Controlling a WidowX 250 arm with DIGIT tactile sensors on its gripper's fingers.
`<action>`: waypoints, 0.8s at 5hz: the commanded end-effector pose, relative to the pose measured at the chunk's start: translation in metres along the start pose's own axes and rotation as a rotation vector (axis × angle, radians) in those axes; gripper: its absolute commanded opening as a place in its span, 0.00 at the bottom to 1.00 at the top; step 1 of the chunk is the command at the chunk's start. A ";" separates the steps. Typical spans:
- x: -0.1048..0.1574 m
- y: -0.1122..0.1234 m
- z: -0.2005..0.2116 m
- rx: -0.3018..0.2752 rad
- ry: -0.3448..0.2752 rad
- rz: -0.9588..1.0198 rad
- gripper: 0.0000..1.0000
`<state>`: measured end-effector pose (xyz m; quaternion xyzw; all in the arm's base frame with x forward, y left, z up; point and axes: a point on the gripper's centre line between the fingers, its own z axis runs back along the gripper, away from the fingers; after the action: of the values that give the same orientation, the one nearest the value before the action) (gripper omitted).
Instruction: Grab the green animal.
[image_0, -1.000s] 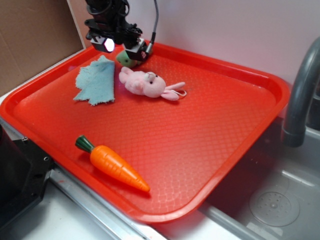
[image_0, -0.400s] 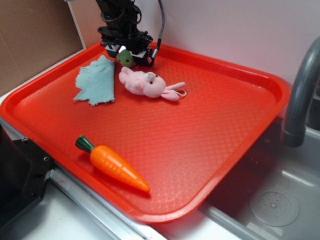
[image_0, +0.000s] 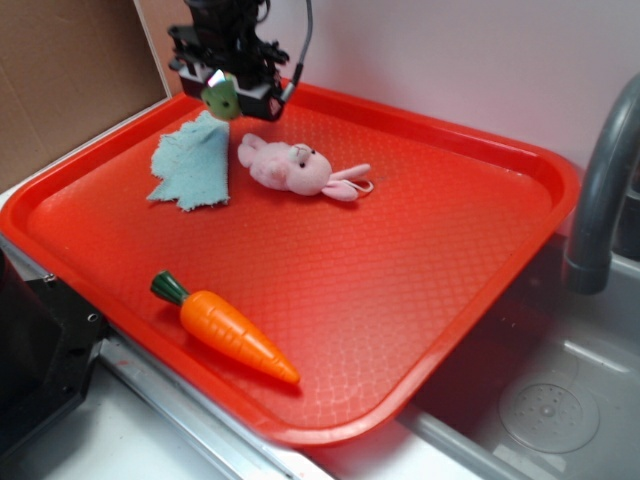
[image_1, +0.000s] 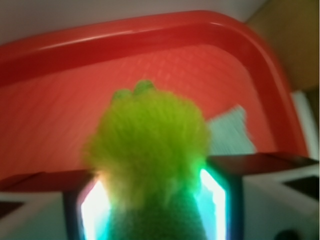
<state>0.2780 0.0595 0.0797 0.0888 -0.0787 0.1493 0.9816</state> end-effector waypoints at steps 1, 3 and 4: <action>-0.036 -0.006 0.096 -0.116 0.004 -0.008 0.00; -0.087 -0.014 0.144 -0.172 0.016 -0.088 0.00; -0.103 -0.018 0.148 -0.166 0.012 -0.092 0.00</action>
<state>0.1630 -0.0233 0.1903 0.0082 -0.0681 0.0973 0.9929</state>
